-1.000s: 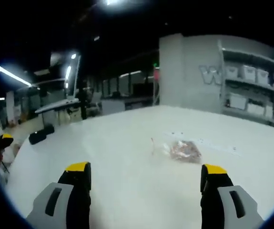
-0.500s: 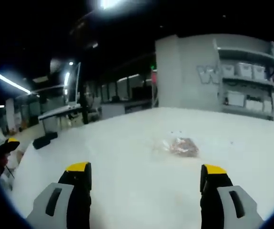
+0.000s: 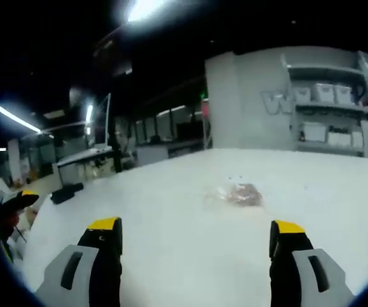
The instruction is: Open the resealable bag by pulling the two sides of the seal apart until the entire bag opening is separated and visibly accessible.
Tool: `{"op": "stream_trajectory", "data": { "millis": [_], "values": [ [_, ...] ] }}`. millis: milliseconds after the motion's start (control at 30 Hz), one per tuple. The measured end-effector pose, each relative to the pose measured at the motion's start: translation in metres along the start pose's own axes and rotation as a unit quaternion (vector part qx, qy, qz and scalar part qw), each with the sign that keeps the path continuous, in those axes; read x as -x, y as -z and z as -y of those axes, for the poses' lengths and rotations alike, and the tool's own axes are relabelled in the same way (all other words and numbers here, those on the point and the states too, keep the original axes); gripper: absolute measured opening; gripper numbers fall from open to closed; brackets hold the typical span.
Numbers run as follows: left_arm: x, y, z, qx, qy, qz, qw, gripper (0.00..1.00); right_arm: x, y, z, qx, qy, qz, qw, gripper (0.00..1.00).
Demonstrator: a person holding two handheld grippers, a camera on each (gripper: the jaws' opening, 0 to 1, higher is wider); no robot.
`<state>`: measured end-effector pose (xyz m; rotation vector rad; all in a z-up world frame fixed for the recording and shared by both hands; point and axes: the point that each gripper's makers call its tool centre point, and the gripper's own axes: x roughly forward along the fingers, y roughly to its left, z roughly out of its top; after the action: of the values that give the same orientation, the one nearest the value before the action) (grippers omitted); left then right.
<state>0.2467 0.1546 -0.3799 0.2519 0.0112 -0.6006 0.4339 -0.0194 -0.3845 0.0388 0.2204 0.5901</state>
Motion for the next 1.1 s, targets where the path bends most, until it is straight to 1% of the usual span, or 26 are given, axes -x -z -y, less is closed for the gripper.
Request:
{"op": "stream_trajectory", "data": {
  "millis": [167,567,900,1100],
  "values": [
    [0.001,0.004,-0.002,0.003,-0.003,-0.004,1.0,0.99,0.011,0.001,-0.001,-0.004,0.003,0.008,1.0,0.96],
    [0.004,0.01,-0.005,0.007,-0.01,-0.01,0.9999,0.99,0.03,0.014,0.006,-0.023,0.017,0.012,0.9995,0.97],
    [0.005,0.013,-0.006,0.008,-0.012,-0.013,0.9998,0.99,0.053,0.007,-0.002,-0.019,0.02,0.032,0.9991,0.97],
    [0.006,0.017,-0.007,0.014,-0.015,-0.014,0.9997,0.99,0.067,0.012,-0.004,-0.021,0.024,0.037,0.9988,0.96]
  ]
}}
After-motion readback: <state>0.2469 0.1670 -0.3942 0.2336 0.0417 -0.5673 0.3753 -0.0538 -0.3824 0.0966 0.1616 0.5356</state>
